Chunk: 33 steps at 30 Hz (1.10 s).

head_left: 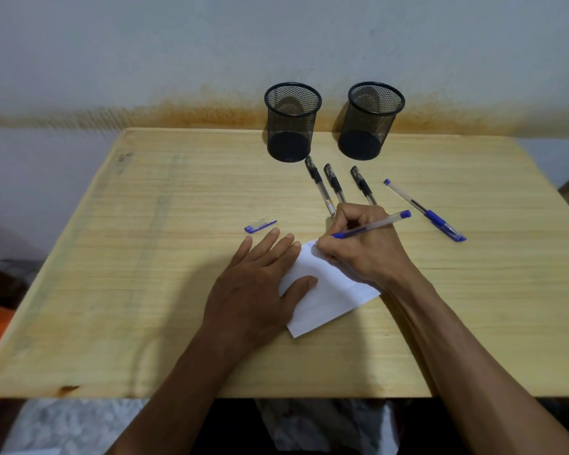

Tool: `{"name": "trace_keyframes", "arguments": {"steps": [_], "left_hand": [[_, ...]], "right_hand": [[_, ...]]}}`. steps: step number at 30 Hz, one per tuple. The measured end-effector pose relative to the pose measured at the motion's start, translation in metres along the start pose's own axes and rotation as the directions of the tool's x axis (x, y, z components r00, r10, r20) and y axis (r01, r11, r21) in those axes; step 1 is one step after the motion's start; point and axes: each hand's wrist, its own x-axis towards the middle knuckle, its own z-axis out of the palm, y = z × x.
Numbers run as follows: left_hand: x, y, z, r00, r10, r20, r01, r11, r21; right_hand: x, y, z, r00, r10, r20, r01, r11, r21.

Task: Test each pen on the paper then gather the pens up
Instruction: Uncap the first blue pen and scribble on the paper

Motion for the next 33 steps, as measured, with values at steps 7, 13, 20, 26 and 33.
{"name": "trace_keyframes", "arguments": {"steps": [7,13,20,26,33], "left_hand": [[0.0,0.0,0.0,1.0,0.0,0.011,0.0,1.0,0.017],[0.0,-0.001,0.001,1.0,0.001,0.013,-0.001,1.0,0.013],[-0.001,0.0,0.0,1.0,-0.004,0.009,0.003,1.0,0.006],[0.0,-0.001,0.001,1.0,0.006,0.003,-0.006,1.0,0.021],[0.001,-0.002,-0.001,0.999,0.011,0.033,-0.012,0.999,0.04]], "right_hand": [[0.0,0.003,-0.001,1.0,0.0,-0.025,0.0,1.0,-0.005],[-0.003,-0.001,0.0,0.999,0.011,-0.038,-0.011,1.0,-0.016],[-0.002,0.0,-0.002,0.999,0.016,-0.052,-0.017,0.999,-0.034],[-0.002,0.003,-0.002,0.998,-0.008,-0.058,0.005,0.998,-0.058],[-0.003,-0.008,-0.004,0.987,0.067,-0.146,-0.05,0.992,0.114]]}}
